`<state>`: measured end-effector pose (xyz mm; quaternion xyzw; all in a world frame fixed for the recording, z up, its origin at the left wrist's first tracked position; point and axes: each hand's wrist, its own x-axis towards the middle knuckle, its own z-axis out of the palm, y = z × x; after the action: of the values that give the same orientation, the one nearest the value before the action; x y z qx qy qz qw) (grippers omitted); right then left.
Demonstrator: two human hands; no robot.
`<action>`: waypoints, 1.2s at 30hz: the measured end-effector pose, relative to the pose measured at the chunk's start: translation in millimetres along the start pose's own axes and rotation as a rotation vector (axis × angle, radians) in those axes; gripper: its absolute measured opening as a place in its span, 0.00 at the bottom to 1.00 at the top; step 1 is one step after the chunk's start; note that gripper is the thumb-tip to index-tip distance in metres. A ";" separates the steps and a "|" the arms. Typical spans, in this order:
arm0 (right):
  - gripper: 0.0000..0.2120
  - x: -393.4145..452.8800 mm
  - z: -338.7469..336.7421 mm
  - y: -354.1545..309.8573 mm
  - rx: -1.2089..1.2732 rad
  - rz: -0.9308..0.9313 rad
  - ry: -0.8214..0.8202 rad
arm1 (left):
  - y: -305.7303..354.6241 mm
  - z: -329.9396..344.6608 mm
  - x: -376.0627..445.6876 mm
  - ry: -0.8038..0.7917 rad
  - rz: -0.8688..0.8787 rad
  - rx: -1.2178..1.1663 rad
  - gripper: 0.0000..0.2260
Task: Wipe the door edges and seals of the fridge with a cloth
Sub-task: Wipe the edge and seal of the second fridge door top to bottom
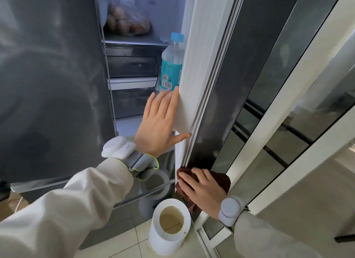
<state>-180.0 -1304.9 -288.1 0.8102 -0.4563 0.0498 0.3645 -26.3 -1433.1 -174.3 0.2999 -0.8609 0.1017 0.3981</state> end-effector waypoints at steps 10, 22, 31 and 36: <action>0.16 21.6 -37.5 31.0 0.018 0.125 0.113 | 1.0 4.1 -4.8 -0.022 0.015 -0.032 0.44; 0.14 10.6 -7.8 7.4 -0.021 0.007 0.012 | -11.8 1.0 -33.3 -0.090 0.093 -0.055 0.43; 0.16 104.3 -136.4 80.6 -0.019 0.239 0.428 | -26.5 -21.8 -9.8 0.085 0.029 -0.251 0.31; 0.12 148.0 -133.0 83.1 -0.246 0.298 0.331 | -27.4 -14.6 -6.9 0.055 0.080 -0.183 0.31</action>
<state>-125.4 -1350.7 -84.7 0.6644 -0.5074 0.1791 0.5187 2.7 -1446.0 -171.5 0.2247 -0.8668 0.0467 0.4427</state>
